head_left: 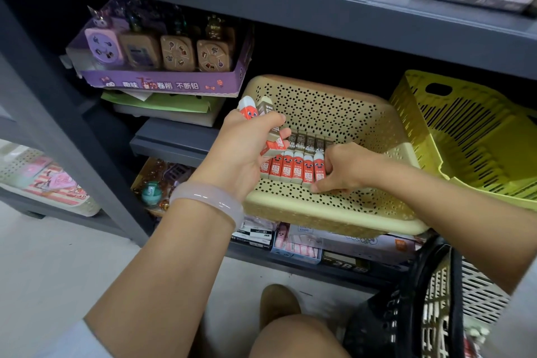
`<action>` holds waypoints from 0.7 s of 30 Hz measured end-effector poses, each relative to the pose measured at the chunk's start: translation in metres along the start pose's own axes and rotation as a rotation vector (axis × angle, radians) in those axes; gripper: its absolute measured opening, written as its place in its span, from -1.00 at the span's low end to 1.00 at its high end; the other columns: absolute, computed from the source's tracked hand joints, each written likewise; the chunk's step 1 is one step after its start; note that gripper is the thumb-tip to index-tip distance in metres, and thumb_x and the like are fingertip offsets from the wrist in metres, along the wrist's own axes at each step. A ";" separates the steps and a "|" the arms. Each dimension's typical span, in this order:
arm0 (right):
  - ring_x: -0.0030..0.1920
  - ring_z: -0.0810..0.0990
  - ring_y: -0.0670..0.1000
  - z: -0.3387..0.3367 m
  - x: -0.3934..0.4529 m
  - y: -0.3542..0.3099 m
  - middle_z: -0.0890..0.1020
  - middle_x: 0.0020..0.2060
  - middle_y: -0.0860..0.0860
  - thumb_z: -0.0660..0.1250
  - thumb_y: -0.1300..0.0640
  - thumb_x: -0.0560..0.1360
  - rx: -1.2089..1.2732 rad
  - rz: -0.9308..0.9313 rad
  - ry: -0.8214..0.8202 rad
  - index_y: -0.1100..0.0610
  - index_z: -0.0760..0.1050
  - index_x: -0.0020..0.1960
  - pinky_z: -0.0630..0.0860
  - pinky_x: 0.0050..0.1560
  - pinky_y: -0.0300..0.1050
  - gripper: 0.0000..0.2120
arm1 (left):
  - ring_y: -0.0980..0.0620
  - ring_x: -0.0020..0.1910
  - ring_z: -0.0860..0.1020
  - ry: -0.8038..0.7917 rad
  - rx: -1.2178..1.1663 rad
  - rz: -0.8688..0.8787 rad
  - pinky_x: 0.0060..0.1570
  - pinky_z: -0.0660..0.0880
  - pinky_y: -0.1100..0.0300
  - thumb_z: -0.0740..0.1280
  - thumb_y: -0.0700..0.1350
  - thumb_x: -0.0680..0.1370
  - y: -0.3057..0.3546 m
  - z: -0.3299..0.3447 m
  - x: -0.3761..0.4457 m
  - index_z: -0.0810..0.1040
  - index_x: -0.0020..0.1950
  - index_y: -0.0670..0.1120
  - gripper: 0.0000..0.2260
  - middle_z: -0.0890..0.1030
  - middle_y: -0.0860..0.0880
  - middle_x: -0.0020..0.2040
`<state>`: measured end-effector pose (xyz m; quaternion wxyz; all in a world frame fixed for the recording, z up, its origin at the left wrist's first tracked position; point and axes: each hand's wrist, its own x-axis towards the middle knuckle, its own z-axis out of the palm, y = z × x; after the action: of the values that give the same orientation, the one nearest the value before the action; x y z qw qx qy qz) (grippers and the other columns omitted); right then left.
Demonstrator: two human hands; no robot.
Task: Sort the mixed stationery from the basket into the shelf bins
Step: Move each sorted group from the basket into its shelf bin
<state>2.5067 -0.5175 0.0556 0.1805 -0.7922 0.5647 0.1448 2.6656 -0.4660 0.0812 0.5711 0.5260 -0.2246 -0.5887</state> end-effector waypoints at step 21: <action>-0.25 0.43 -0.08 0.003 -0.001 0.003 0.53 -0.17 -0.01 0.35 -0.24 0.36 -0.032 -0.005 -0.005 0.17 0.46 -0.02 0.32 -0.37 -0.26 -0.52 | 0.00 -0.20 0.63 -0.010 -0.001 0.018 -0.15 0.61 0.11 0.34 -0.32 0.47 -0.004 -0.001 0.002 0.45 0.16 -0.28 -0.72 0.59 -0.19 -0.05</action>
<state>2.5035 -0.5159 0.0532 0.1695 -0.7959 0.5601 0.1553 2.6652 -0.4668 0.0771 0.5753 0.5209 -0.2320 -0.5865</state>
